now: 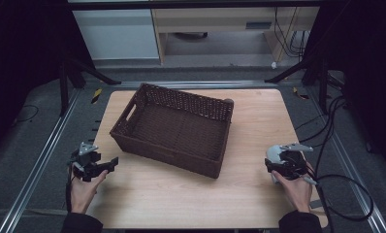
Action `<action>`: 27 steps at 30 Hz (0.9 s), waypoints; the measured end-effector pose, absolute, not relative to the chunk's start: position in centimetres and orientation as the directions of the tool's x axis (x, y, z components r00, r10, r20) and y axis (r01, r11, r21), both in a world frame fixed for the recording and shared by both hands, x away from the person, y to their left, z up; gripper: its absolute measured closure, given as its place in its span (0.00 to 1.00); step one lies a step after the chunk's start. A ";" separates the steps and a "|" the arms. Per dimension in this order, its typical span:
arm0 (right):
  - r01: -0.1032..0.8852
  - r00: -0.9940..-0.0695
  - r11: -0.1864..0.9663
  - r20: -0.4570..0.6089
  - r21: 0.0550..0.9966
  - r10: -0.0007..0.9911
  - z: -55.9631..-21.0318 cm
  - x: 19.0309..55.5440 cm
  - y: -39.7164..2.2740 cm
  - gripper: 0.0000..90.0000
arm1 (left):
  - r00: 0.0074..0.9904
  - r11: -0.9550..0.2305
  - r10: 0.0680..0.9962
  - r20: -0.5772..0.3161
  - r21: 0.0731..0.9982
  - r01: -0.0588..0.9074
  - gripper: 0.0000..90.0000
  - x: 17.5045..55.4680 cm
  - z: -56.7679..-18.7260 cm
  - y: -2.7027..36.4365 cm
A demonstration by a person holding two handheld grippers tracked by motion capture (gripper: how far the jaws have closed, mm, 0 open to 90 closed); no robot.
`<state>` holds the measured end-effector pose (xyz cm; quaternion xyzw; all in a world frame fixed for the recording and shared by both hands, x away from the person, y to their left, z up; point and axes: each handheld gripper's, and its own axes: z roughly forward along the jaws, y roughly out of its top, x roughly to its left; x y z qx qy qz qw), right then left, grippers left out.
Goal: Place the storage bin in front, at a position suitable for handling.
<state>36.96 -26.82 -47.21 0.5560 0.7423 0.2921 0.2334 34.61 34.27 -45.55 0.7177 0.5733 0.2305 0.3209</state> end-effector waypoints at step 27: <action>0.732 -0.252 0.191 -0.001 0.654 0.968 -48.5 36.9 -27.9 0.90 | 0.261 -0.196 0.965 0.032 0.749 0.633 0.32 33.7 -45.4 33.6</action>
